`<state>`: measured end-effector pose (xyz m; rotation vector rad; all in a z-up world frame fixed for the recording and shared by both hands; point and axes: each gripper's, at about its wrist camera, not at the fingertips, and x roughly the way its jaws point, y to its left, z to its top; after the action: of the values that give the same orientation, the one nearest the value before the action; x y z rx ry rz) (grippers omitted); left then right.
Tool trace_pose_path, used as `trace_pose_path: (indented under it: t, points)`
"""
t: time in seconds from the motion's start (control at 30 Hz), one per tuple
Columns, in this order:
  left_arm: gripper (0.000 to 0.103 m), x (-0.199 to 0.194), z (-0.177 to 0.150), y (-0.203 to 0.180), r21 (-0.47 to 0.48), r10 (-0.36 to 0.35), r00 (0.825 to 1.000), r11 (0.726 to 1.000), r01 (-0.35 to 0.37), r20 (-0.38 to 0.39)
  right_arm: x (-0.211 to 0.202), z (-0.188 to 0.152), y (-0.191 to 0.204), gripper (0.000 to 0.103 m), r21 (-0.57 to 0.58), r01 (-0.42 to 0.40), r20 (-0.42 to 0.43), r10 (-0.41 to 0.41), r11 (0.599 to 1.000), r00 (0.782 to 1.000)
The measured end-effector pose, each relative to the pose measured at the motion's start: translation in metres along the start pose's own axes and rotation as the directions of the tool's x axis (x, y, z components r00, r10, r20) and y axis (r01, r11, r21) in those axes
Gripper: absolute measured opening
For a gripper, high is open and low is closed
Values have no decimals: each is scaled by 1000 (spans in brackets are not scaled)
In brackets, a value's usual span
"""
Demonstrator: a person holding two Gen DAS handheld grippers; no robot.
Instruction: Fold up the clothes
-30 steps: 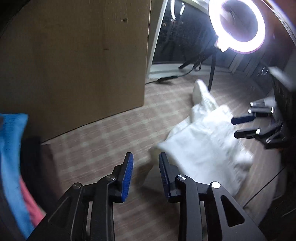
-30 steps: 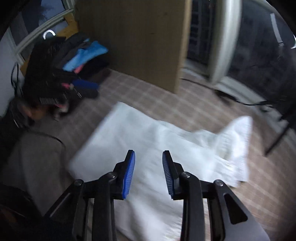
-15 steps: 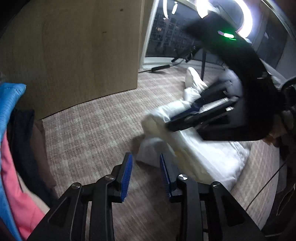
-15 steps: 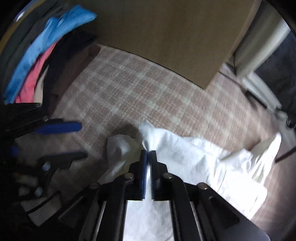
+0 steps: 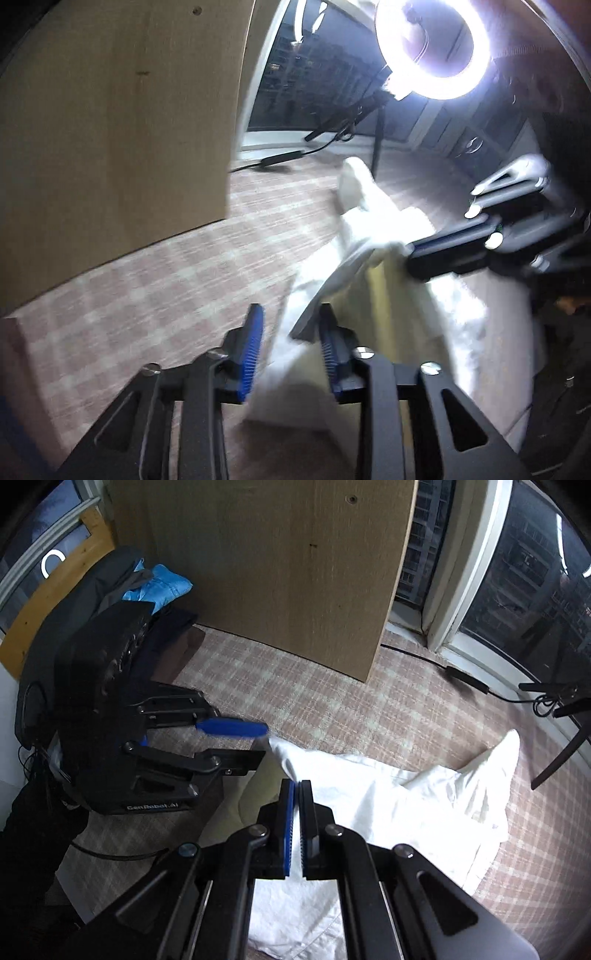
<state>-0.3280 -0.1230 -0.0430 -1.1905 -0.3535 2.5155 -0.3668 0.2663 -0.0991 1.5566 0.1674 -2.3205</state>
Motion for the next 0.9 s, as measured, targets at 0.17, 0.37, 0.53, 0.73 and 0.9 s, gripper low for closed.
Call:
trace_pose_path:
  t: [0.17,0.37,0.53,0.73,0.9]
  points:
    - [1,-6,-4,-22,-27,-132,991,991,131,-29,-6,-2,1,3,-1,0,36,0,1000,999]
    - [2,2,-24,-23,-112,-128,989,987,118,-78,37,4,15,3,-37,-27,9,27,999,1000]
    - [4,17,-43,7,-253,-55,989,967,18,-140,100,8,9,7,20,-112,-91,113,994,989]
    - [18,-37,-35,-6,-212,73,996,974,-82,-50,24,11,-40,37,113,-336,99,326,935,940]
    - [22,-66,-11,-40,-122,131,991,984,-126,33,-55,-36,-118,44,179,-152,334,85,972,939]
